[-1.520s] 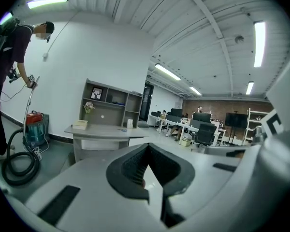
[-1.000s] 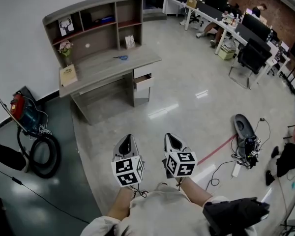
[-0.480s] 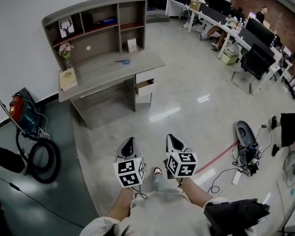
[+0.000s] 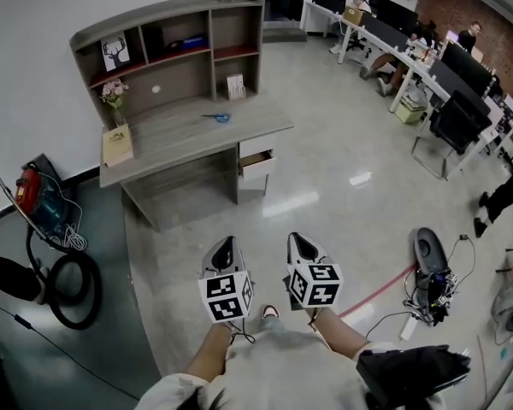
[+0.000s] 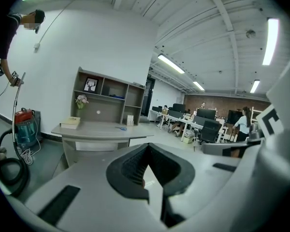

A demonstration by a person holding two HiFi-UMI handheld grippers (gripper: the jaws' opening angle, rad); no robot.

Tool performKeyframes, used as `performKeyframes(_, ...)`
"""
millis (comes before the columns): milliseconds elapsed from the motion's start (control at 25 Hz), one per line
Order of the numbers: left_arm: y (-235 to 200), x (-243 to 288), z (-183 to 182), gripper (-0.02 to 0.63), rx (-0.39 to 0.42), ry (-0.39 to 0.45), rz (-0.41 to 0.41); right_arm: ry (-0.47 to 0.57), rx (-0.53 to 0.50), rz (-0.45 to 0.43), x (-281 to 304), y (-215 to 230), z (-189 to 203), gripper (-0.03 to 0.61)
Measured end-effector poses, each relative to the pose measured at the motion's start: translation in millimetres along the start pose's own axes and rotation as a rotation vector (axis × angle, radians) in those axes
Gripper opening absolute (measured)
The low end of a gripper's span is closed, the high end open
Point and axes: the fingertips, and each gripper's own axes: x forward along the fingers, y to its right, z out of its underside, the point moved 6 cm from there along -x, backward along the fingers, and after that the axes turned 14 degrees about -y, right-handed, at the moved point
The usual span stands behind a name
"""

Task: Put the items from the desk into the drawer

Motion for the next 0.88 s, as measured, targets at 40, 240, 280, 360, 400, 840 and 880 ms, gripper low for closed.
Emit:
performKeyframes(40, 2.2, 7.2, -3.7, -0.003, 0.001, -0.002, -0.001, -0.004, -0.001, 0.000, 4.6, 5.6, -4.0, -0.002)
performKeyframes(240, 14.5, 41.4, -20.5, -0.003, 0.002, -0.010, -0.008, -0.027, -0.002, -0.011, 26.9, 32.8, -20.8, -0.002)
performKeyframes(280, 17.4, 47.9, -23.2, -0.003, 0.002, -0.011, -0.009, -0.029, -0.003, -0.013, 30.9, 38.0, -24.1, -0.002)
performKeyframes(360, 23.1, 60.8, -28.3, -0.003, 0.001, -0.014, -0.010, -0.034, -0.007, -0.017, 38.7, 48.6, -31.0, -0.002)
performKeyframes(400, 26.2, 66.8, -30.8, -0.003, 0.000, -0.015, -0.011, -0.036, -0.009, -0.020, 42.2, 53.9, -34.4, -0.002)
performKeyframes(840, 47.1, 116.8, -52.6, -0.003, -0.002, -0.019, -0.023, -0.048, -0.014, -0.031, 69.4, 99.9, -60.1, -0.002)
performKeyframes(880, 47.9, 120.8, -54.1, -0.003, -0.001, -0.021, -0.024, -0.050, -0.012, -0.033, 72.1, 102.4, -61.0, -0.002)
